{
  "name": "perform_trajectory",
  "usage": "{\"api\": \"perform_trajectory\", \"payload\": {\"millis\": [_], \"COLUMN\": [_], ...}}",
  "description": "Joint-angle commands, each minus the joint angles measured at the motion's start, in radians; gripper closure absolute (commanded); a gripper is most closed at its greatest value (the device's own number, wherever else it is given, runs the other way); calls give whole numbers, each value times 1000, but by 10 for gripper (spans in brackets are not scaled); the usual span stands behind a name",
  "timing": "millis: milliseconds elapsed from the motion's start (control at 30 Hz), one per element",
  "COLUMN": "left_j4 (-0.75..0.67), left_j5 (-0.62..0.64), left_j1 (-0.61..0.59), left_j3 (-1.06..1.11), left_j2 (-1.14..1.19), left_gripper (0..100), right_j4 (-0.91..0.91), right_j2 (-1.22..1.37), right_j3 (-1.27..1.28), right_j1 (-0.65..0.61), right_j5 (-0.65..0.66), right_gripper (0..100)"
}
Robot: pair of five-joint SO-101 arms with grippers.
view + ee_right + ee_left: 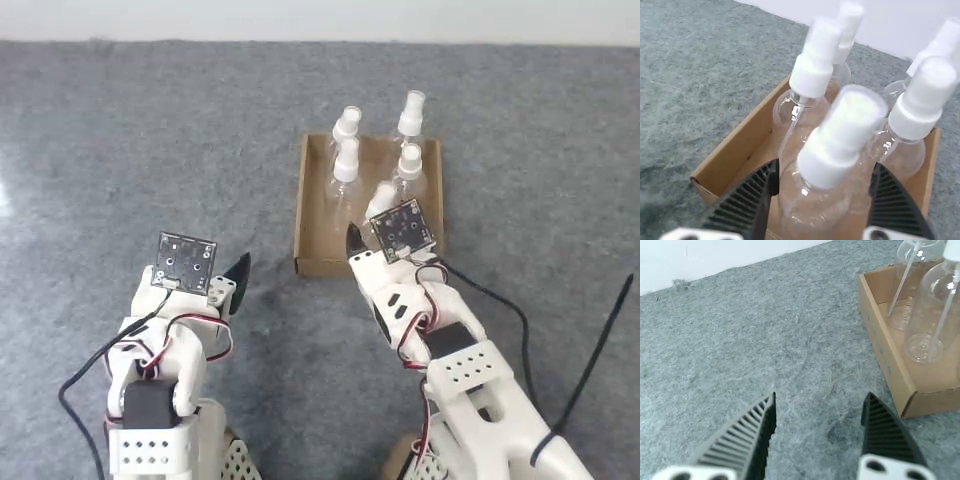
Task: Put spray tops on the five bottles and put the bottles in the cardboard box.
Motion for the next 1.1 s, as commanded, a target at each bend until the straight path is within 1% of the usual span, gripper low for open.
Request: {"api": "perform_trajectory", "payload": {"millis": [0, 300, 700, 900, 1067], "left_j4": [-26, -26, -26, -26, -25], "left_j5": [-6, -6, -6, -6, -5], "left_j1": [-3, -3, -3, -3, -3], "left_j3": [-2, -2, -1, -1, -4], "left_j2": [-17, -17, -17, -17, -17], "left_gripper": [746, 746, 746, 746, 746], "right_j4": [10, 13, 177, 343, 565], "right_j2": [-8, -8, -8, -24, -160], "right_j3": [-78, -95, -278, -451, -582], "right_j1": [-10, -2, -1, -1, 1], "right_j5": [11, 12, 12, 14, 18], "right_gripper": [756, 756, 756, 756, 758]}}
